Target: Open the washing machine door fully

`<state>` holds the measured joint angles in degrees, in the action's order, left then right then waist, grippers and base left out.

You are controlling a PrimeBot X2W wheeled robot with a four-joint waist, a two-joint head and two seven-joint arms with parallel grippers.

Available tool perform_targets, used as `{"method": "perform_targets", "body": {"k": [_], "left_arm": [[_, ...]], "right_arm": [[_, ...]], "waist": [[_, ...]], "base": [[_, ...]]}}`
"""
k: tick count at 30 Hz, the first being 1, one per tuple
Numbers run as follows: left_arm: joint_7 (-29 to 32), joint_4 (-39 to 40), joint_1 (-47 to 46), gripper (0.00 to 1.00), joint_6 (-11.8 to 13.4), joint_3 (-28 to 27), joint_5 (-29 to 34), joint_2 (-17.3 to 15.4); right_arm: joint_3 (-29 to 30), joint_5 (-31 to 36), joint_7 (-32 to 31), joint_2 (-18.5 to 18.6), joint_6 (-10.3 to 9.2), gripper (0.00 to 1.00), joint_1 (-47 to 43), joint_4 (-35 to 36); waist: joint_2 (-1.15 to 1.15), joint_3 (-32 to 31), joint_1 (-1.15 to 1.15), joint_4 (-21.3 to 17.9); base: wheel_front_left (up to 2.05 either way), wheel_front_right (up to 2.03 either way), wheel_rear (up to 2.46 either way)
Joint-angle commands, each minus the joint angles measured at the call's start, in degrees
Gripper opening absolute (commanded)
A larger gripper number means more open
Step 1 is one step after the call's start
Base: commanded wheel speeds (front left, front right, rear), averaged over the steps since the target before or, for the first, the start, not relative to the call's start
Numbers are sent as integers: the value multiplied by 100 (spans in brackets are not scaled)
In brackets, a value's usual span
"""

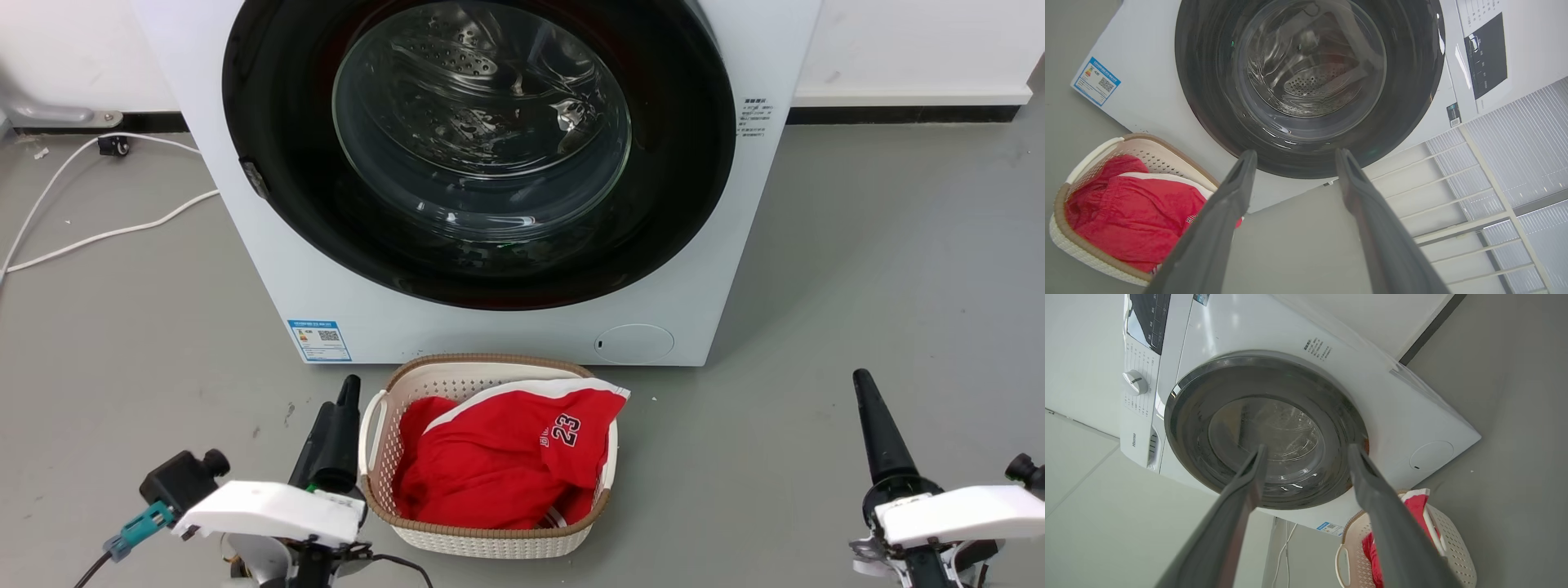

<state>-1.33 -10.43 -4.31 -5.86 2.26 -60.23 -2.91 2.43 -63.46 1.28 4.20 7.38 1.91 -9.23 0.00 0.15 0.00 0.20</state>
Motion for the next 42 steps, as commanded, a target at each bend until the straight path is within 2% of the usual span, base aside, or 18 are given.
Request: {"method": "perform_targets", "body": {"k": [1, 10, 19, 30, 42], "left_arm": [[-68, 125, -144, 100, 42, 55, 269, -47], [-253, 221, -185, 100, 325, 367, 1398, -251], [-420, 249, -235, 100, 633, 626, 2181, -447], [-606, 276, -264, 100, 901, 943, 2899, -655], [-787, 160, -264, 100, 1053, 1201, 3486, -761]], "right_arm": [[-13, 266, 49, 35, 6, 100, 18, 128], [-68, 1477, 82, -15, 7, 100, -49, 304], [-31, 2380, 42, -50, 8, 100, -133, 458], [-54, 3244, -3, -69, 10, 100, -228, 615], [-72, 3964, -54, -67, 11, 100, -293, 707]], "waist": [[0, -2, 0, -2], [0, -2, 0, -12], [0, -1, 0, -3], [0, 0, 0, 22], [0, -19, 0, 63]], "base": [[0, 0, 0], [0, 0, 0], [0, 0, 0], [0, 0, 0], [0, 0, 0]]}}
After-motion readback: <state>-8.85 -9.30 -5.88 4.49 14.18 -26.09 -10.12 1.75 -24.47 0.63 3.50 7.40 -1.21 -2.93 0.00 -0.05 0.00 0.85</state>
